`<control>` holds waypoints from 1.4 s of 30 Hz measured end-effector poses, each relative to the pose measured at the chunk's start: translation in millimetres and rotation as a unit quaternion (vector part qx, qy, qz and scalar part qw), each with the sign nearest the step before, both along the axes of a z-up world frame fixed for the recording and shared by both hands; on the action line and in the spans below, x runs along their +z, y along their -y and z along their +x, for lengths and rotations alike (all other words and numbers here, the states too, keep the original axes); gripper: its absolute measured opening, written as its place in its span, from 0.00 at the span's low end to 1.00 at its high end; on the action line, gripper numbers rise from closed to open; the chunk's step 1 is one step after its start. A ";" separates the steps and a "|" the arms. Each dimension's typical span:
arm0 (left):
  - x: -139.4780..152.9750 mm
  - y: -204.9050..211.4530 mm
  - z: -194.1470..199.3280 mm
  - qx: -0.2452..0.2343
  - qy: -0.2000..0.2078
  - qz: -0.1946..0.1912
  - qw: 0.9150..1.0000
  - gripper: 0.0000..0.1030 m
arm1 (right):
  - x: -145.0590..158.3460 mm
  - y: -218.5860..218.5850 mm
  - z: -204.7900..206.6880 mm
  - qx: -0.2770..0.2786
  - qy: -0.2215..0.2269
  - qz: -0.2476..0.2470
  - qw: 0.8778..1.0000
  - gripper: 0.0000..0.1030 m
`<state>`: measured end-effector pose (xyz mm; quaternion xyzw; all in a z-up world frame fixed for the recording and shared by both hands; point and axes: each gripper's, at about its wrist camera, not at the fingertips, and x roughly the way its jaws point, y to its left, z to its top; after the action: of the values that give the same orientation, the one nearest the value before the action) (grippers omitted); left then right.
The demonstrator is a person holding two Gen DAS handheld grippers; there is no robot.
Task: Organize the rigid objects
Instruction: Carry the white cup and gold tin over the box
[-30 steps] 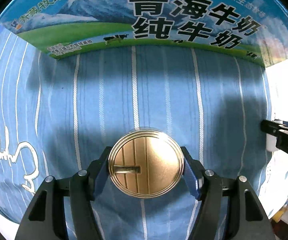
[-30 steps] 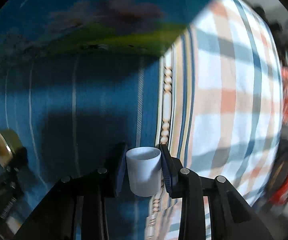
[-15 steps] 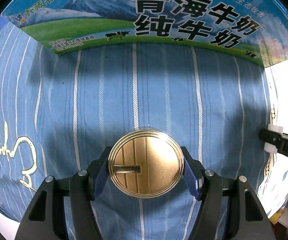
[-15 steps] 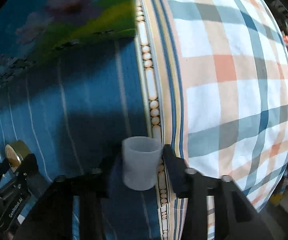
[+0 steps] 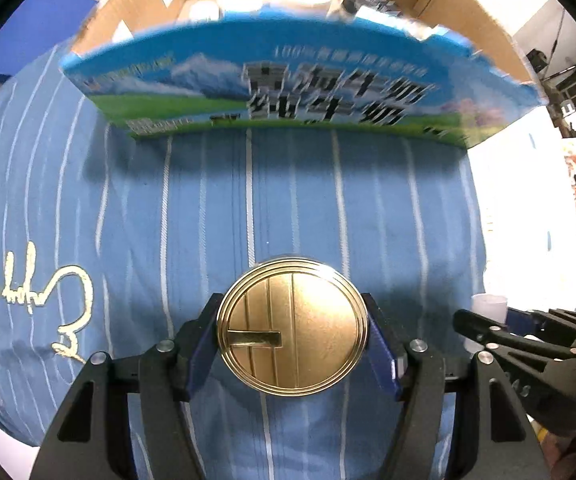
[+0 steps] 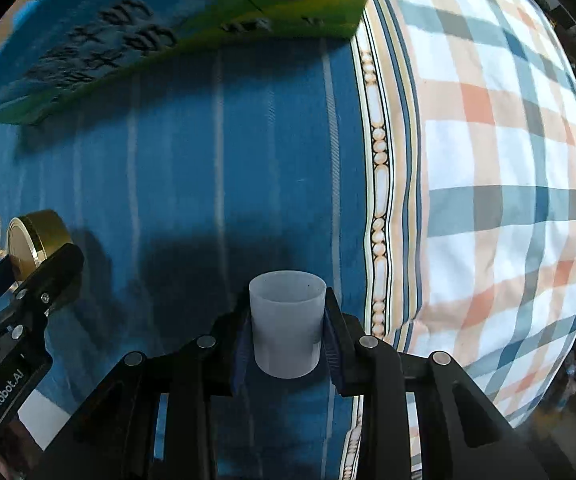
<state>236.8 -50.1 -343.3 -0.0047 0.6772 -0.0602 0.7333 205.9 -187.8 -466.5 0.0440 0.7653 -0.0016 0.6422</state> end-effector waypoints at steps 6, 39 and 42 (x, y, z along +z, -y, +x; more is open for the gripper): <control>44.0 1.9 -1.3 -0.009 0.029 -0.009 1.000 0.61 | 39.0 0.7 -21.7 0.014 0.028 0.010 0.999 0.33; 166.5 -29.3 139.8 0.026 0.125 -0.103 0.987 0.61 | 184.9 -58.5 220.4 0.010 0.149 0.096 0.984 0.33; 140.8 -30.2 166.7 0.023 0.094 -0.102 0.990 0.61 | 156.1 -67.0 244.1 0.003 0.132 0.097 0.986 0.33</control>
<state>403.5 -20.0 -202.4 -0.0895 0.5950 -0.1128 0.7907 450.0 -120.8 -310.4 0.1032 0.6703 0.0805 0.7304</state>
